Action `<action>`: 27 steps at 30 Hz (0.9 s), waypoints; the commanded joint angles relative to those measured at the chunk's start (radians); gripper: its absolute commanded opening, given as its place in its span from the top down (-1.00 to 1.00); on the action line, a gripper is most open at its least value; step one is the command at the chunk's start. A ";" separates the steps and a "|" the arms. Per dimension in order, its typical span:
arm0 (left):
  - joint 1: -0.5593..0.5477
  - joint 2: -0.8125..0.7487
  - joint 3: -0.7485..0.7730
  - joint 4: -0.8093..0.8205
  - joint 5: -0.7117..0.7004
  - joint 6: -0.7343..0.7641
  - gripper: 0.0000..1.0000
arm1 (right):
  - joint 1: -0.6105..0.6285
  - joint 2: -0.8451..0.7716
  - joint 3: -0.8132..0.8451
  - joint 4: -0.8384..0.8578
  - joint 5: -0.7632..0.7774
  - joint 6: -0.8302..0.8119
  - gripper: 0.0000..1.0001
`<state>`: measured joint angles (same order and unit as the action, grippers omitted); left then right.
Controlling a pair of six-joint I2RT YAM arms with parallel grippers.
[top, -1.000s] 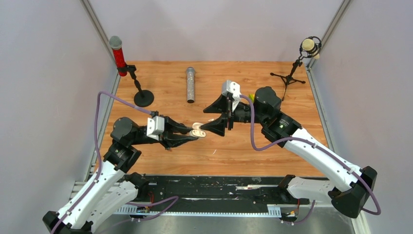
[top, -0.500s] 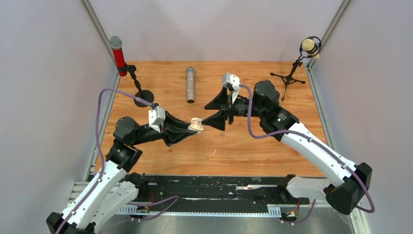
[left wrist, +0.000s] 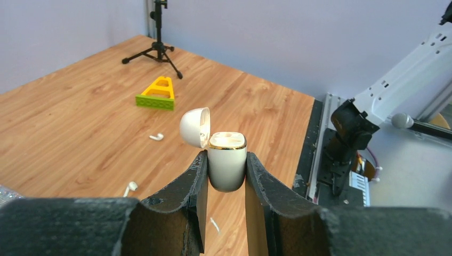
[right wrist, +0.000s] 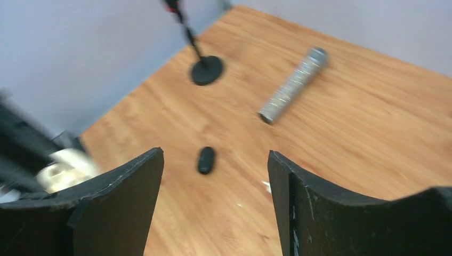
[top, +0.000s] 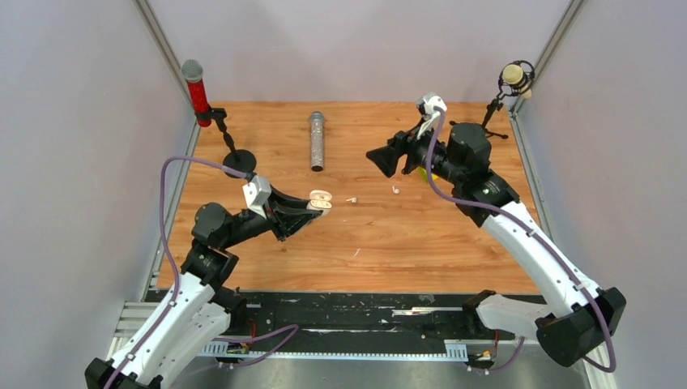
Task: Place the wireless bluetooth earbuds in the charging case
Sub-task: Open the charging case, then pick up the earbud from the center of the board.
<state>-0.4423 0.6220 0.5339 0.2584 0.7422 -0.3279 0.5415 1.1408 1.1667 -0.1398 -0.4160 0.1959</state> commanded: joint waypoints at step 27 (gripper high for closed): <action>0.030 -0.115 -0.217 0.308 -0.192 0.013 1.00 | 0.035 0.876 0.290 -0.252 0.270 0.110 0.07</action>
<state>-0.4217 0.5232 0.3161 0.4988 0.5617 -0.3275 0.5804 1.9820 1.4151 -0.4061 -0.1532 0.2844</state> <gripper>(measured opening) 0.337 0.490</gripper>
